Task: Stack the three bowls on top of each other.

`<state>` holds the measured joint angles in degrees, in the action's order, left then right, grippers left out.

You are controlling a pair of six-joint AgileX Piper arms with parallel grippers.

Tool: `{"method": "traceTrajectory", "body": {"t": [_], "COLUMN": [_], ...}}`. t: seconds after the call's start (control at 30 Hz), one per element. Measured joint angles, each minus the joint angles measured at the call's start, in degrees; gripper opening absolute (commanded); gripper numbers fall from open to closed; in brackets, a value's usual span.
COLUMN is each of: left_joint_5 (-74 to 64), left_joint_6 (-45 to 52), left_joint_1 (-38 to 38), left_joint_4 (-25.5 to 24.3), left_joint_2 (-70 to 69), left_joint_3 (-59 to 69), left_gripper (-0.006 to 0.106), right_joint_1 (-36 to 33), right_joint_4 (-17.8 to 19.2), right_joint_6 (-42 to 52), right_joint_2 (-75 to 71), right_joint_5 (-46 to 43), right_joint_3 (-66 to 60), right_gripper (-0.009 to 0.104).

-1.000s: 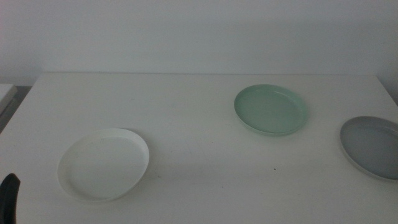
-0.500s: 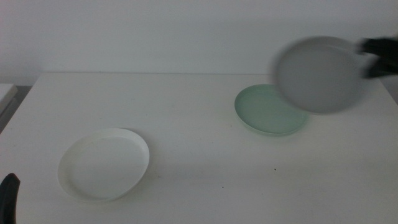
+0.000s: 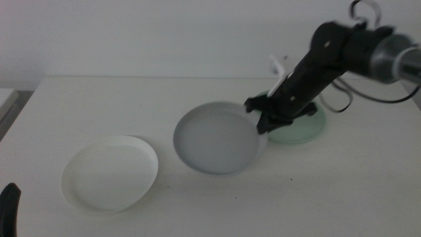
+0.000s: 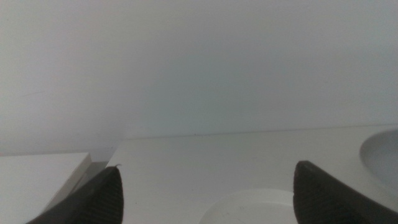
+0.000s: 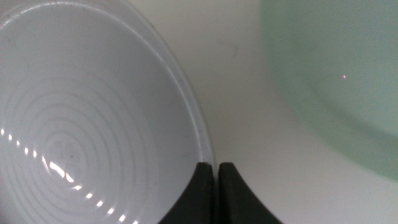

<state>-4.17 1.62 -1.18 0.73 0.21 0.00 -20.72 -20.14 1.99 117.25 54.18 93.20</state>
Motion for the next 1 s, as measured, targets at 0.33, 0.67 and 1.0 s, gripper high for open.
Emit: {"method": "traceTrajectory", "body": {"t": [0.33,0.67,1.0], "left_joint_5": [0.22,0.68,0.68], "left_joint_6": [0.0,0.0,0.0], "left_joint_1": [0.0,0.0,0.0], "left_joint_4": [0.0,0.0,0.0], "left_joint_2": [0.0,0.0,0.0], "left_joint_3": [0.0,0.0,0.0], "left_gripper": [0.094,0.094,0.094], "right_joint_1": [-0.56,-0.56,-0.56], "right_joint_4": [-0.92,-1.56,-2.01], "right_joint_6": [0.0,0.0,0.62], "right_joint_2": [5.84,6.94,7.04], "right_joint_5": [-2.85,-4.04,-3.21], "right_joint_3": [0.13,0.22,0.22], "right_gripper": [-0.003,-0.003,0.016]}}
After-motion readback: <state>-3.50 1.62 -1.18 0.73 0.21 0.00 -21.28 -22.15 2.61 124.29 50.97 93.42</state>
